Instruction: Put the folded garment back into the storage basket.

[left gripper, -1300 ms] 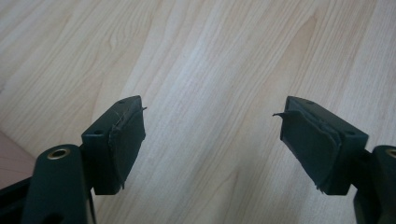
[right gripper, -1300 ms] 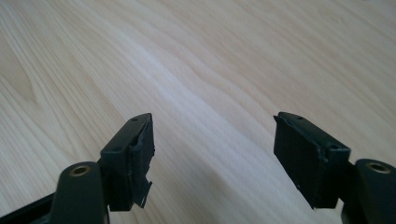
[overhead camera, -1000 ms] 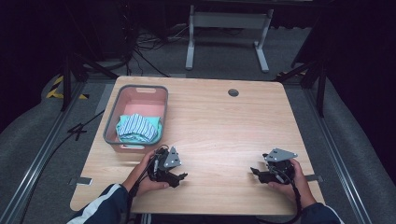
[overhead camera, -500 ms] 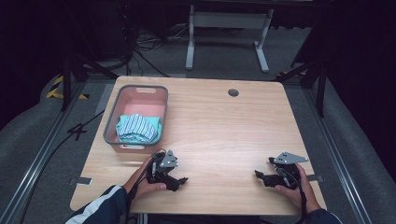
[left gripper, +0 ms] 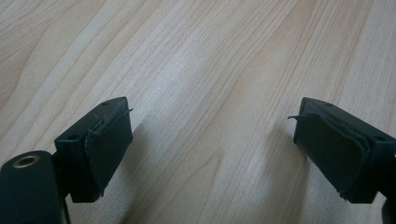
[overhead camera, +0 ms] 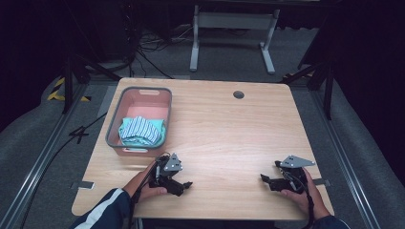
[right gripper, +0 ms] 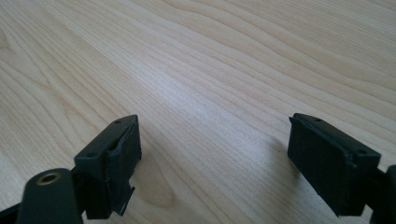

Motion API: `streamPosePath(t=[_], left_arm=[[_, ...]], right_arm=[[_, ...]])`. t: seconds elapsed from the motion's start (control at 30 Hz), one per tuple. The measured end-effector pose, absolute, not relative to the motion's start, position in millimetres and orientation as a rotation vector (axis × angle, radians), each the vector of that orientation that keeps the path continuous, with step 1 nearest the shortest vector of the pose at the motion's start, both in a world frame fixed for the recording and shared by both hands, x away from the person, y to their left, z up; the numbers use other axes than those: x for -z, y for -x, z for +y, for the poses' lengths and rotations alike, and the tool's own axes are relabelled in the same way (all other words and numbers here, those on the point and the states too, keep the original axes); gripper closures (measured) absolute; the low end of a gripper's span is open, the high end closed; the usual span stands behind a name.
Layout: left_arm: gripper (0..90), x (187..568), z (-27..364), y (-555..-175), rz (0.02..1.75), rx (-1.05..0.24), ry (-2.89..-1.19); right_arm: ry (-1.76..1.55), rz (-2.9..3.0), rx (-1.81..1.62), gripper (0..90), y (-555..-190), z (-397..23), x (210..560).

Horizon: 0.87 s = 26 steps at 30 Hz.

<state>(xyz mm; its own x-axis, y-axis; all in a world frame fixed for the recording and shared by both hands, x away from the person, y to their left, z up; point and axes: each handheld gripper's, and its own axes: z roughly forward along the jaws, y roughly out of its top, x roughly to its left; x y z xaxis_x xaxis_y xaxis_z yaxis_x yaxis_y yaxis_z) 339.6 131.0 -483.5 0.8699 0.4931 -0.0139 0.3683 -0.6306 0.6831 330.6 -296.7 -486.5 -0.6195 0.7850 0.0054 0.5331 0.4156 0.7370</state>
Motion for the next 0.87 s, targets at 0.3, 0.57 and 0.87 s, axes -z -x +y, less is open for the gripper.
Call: streamPosePath(t=[0.3,0.57,0.87], left_arm=[[7.3,483.5,129.2,-340.6,0.613,-0.220,-2.332],[6.6,483.6,128.8,-340.6,0.612,-0.215,-2.336],[6.6,483.6,128.7,-340.5,0.617,-0.216,-2.337]], right_arm=[[-1.138,2.330,-1.028,17.7,-329.2,-297.5,486.5],[-1.139,2.330,-1.029,17.7,-329.2,-297.6,486.5],[-1.141,2.333,-1.033,17.1,-329.7,-297.5,486.5]])
